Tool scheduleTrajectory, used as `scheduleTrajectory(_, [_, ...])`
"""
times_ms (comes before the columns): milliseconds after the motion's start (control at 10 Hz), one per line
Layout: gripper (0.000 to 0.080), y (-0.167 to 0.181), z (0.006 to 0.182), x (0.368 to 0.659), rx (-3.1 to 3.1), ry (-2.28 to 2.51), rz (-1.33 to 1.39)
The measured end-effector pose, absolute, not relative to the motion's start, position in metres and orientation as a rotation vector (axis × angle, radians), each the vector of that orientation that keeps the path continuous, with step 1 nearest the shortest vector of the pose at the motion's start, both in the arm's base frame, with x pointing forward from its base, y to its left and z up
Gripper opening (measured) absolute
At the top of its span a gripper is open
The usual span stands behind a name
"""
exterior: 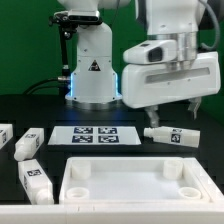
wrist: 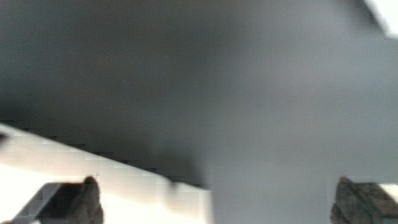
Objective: Assemble desk
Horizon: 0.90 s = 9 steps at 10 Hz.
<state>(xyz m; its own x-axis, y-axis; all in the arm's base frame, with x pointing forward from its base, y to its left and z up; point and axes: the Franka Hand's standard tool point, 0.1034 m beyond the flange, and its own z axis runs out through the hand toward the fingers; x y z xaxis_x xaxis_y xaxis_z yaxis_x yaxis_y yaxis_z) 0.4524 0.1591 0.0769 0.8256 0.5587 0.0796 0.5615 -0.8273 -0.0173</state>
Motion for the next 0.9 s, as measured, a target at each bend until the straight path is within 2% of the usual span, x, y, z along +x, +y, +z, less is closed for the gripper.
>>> scheduleTrajectory(100, [0.0649, 0.163, 0.076, 0.446, -2.923, -1.066, -0.114])
scheduleTrajectory(200, [0.0649, 0.141, 0.078, 0.452, -2.877, -1.186, -0.122])
scheduleTrajectory(300, [0.0649, 0.134, 0.077, 0.454, -2.886, -1.197, -0.114])
scheduleTrajectory(500, [0.0649, 0.136, 0.074, 0.451, -2.808, -1.406, -0.100])
scheduleTrajectory(700, [0.0649, 0.142, 0.057, 0.427, -2.766, -1.473, -0.019])
scheduleTrajectory(900, [0.0649, 0.166, 0.048, 0.402, -2.678, -1.628, 0.017])
